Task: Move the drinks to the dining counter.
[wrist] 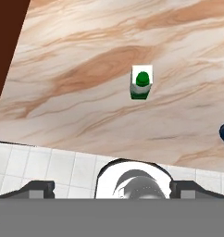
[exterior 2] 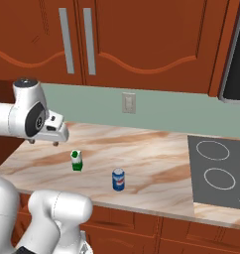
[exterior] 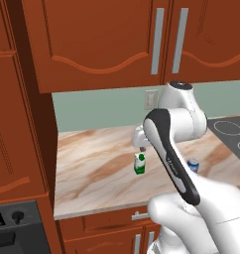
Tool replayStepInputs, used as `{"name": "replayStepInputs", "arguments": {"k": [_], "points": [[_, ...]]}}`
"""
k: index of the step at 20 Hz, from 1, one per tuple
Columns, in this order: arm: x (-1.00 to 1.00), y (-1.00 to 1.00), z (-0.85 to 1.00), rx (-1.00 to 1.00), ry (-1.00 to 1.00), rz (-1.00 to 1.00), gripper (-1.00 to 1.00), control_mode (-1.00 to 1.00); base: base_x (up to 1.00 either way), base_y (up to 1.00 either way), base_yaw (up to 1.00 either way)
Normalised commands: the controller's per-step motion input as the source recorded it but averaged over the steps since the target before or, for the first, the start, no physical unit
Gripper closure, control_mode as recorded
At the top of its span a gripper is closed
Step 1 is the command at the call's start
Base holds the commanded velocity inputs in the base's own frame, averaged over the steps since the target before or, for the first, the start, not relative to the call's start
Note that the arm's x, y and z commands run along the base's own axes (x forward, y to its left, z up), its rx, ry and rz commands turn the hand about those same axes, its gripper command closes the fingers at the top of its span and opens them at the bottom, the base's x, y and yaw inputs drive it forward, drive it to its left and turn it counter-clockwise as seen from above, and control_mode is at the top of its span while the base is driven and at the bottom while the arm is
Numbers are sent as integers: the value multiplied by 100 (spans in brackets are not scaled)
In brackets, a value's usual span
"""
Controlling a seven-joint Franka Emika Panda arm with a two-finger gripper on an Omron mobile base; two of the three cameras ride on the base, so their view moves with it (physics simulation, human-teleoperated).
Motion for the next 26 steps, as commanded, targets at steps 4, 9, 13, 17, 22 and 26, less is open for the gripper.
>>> {"name": "replayStepInputs", "arguments": {"k": [4, 9, 13, 17, 22, 26], "points": [[0, 0, -26, 0, 1, 1, -100, -100, 0, 0, 0], [0, 0, -29, 0, 0, 2, -100, -100, 0, 0, 0], [8, -2, -25, 0, 0, 5, -100, -100, 0, 0, 0], [9, -5, -21, 0, 0, 9, -100, -100, 0, 0, 0], [2, -13, -9, 0, -1, 9, -100, -100, 0, 0, 0], [7, -18, -16, 0, -6, 6, -100, -100, 0, 0, 0]]}}
